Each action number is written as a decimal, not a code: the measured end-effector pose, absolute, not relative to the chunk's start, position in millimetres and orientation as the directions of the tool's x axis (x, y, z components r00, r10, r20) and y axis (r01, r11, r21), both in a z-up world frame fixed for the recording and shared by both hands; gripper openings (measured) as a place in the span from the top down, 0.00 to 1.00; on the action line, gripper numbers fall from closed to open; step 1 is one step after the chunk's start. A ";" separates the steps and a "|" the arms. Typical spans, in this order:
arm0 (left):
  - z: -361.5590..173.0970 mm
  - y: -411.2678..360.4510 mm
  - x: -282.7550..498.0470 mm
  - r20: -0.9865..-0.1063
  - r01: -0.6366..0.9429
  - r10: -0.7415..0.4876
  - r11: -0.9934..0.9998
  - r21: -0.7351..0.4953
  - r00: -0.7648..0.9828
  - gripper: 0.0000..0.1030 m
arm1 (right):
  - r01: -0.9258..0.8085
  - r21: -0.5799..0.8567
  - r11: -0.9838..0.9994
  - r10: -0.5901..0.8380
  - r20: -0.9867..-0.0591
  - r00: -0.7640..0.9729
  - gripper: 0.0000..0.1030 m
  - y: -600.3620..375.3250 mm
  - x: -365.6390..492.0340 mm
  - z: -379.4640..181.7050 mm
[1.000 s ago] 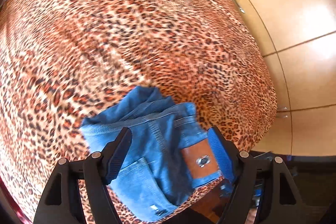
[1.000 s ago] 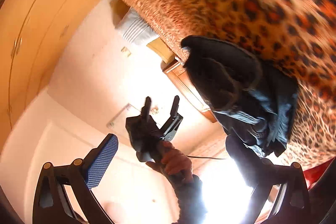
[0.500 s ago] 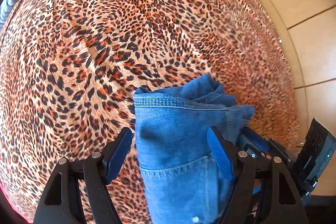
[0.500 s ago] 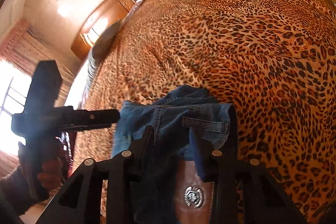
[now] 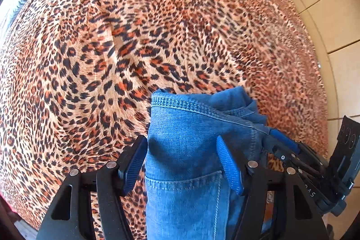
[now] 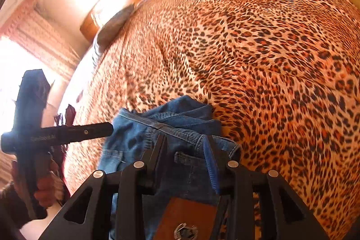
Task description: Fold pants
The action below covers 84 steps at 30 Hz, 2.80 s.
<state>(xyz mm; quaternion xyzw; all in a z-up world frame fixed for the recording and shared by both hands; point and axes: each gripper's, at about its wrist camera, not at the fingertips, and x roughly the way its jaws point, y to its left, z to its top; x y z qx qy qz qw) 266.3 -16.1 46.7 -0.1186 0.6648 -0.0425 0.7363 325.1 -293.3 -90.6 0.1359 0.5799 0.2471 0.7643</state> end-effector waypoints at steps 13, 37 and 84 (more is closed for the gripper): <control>76.4 -35.8 136.9 -0.971 0.018 -0.162 0.987 -0.162 0.175 0.30 | -0.475 0.518 0.712 0.618 -0.783 0.072 0.60 -302.4 223.8 -60.7; 42.9 28.4 172.3 -0.890 -0.309 -0.436 0.835 -0.455 0.133 0.21 | 0.007 0.813 0.582 0.813 -0.582 0.015 0.35 -363.4 248.0 -121.8; 51.3 29.0 238.4 -0.790 -0.095 -0.601 0.785 -0.612 0.122 0.54 | -0.278 0.717 0.640 0.757 -0.651 0.063 0.63 -241.5 272.7 7.8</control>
